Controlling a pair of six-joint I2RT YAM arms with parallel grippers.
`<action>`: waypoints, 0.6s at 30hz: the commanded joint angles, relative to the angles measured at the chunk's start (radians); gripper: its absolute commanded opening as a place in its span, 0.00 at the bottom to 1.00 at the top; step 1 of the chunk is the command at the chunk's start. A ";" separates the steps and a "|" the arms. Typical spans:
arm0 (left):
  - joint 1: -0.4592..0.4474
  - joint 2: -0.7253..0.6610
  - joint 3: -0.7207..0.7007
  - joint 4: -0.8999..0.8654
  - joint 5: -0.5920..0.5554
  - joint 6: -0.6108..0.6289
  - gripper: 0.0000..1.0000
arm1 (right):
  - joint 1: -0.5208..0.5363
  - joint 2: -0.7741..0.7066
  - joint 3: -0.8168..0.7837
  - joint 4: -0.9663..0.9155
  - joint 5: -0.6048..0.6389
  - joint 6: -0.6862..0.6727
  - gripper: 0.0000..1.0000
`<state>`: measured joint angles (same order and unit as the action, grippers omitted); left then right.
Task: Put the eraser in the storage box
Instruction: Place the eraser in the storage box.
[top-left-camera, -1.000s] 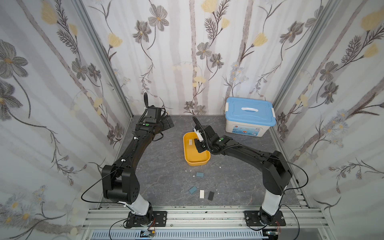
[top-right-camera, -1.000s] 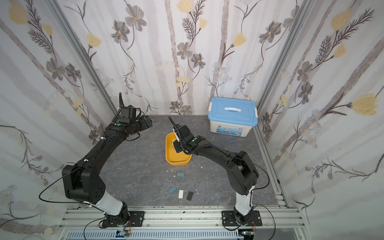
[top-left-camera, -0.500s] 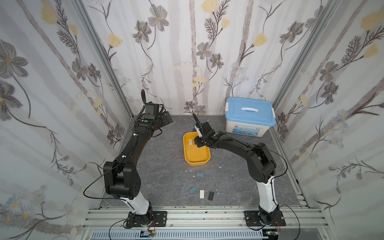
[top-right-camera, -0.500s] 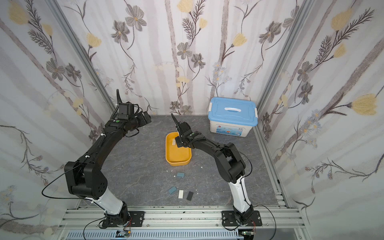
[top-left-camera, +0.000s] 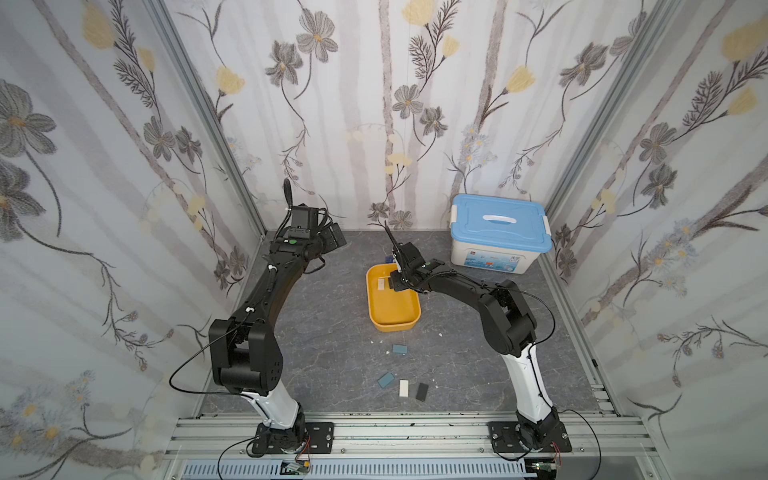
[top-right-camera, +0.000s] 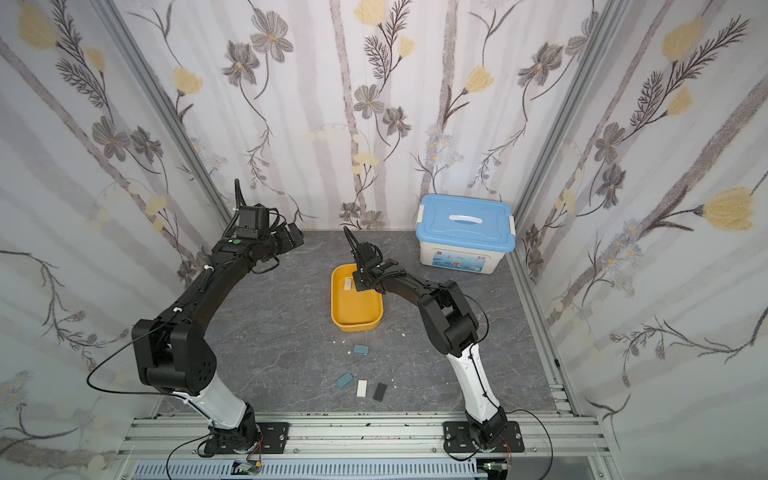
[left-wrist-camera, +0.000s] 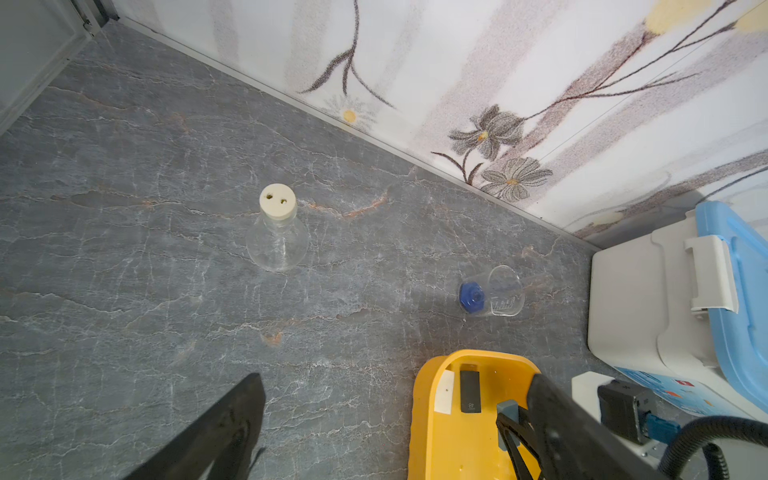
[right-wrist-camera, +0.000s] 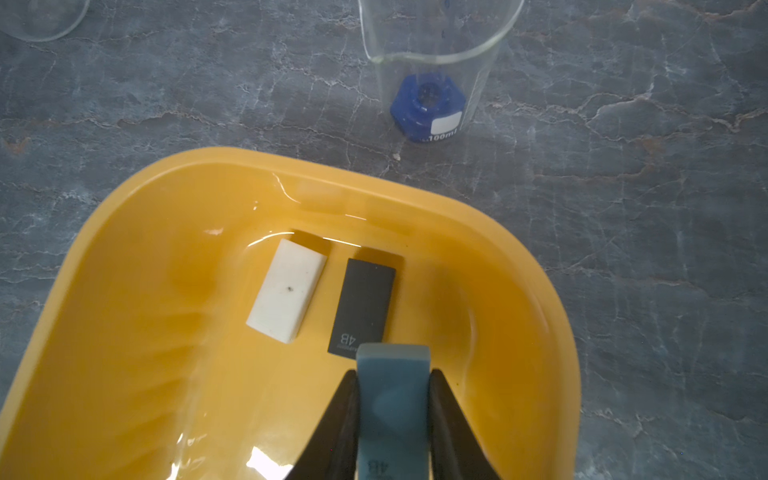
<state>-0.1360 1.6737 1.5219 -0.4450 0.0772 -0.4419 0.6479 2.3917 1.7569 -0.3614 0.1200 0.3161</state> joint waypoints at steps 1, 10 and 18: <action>0.003 0.004 0.004 0.031 0.006 0.002 1.00 | -0.005 0.016 0.016 0.011 0.038 0.021 0.29; 0.007 0.008 0.003 0.033 0.015 0.000 1.00 | -0.010 0.077 0.089 -0.021 0.061 0.029 0.30; 0.010 0.009 0.001 0.032 0.018 0.002 1.00 | -0.010 0.111 0.143 -0.055 0.085 0.035 0.31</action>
<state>-0.1287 1.6814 1.5219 -0.4408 0.0910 -0.4419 0.6384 2.4966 1.8790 -0.4145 0.1684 0.3424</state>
